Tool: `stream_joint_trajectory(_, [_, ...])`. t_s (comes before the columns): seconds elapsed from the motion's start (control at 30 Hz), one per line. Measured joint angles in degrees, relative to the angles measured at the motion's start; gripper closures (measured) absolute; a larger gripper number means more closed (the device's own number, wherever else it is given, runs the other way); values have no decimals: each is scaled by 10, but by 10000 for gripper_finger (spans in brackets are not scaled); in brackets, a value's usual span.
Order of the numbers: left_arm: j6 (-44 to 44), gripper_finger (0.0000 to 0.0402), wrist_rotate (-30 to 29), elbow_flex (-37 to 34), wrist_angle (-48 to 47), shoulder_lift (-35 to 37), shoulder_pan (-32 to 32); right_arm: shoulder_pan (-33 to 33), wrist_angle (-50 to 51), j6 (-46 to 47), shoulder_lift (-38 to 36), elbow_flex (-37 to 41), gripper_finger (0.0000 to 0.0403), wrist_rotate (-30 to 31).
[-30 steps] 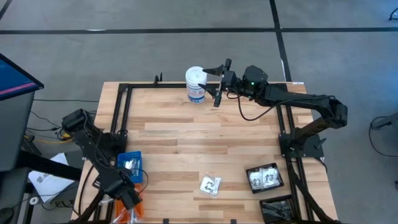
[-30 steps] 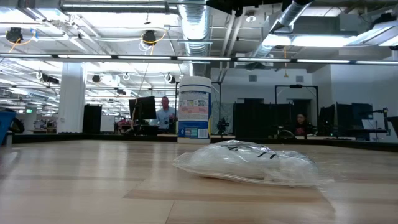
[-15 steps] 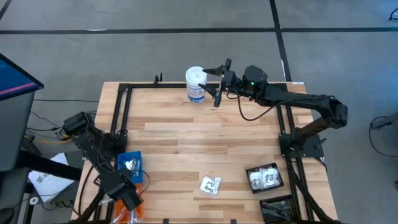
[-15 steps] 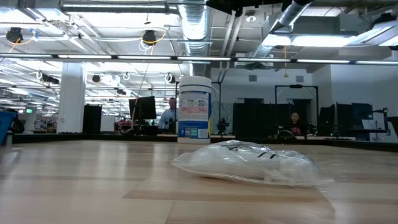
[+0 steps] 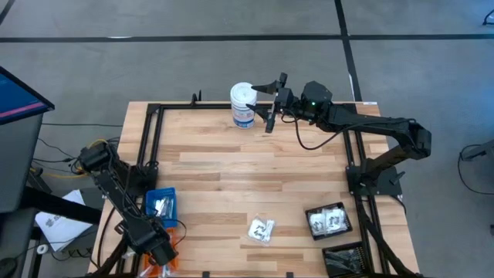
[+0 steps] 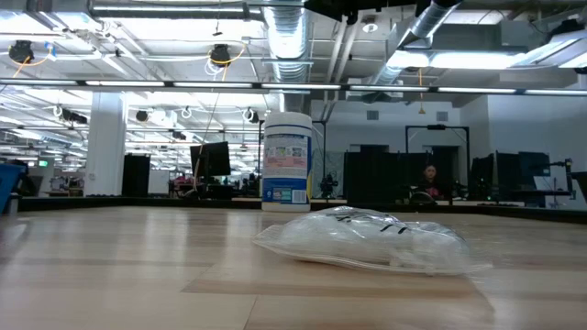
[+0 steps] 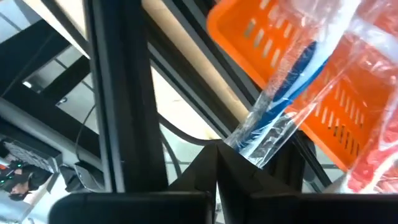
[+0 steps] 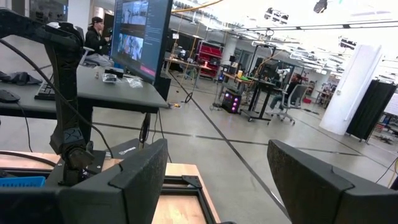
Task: Pick & Place Travel size toiletries
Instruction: Adjust the colored toothbrushes in the orange bin
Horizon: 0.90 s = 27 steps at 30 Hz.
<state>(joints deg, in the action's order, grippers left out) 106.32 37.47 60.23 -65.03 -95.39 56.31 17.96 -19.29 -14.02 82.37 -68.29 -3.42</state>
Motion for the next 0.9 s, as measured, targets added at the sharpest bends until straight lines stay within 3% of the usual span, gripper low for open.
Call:
stream_joint_trajectory(0.63, [57,401,-13,0,162,0,-16,0,0,0,0,0,132,0])
stream_joint_trajectory(0.9, [95,401,-10,0,142,6,-7,0,2,0,0,0,132,0])
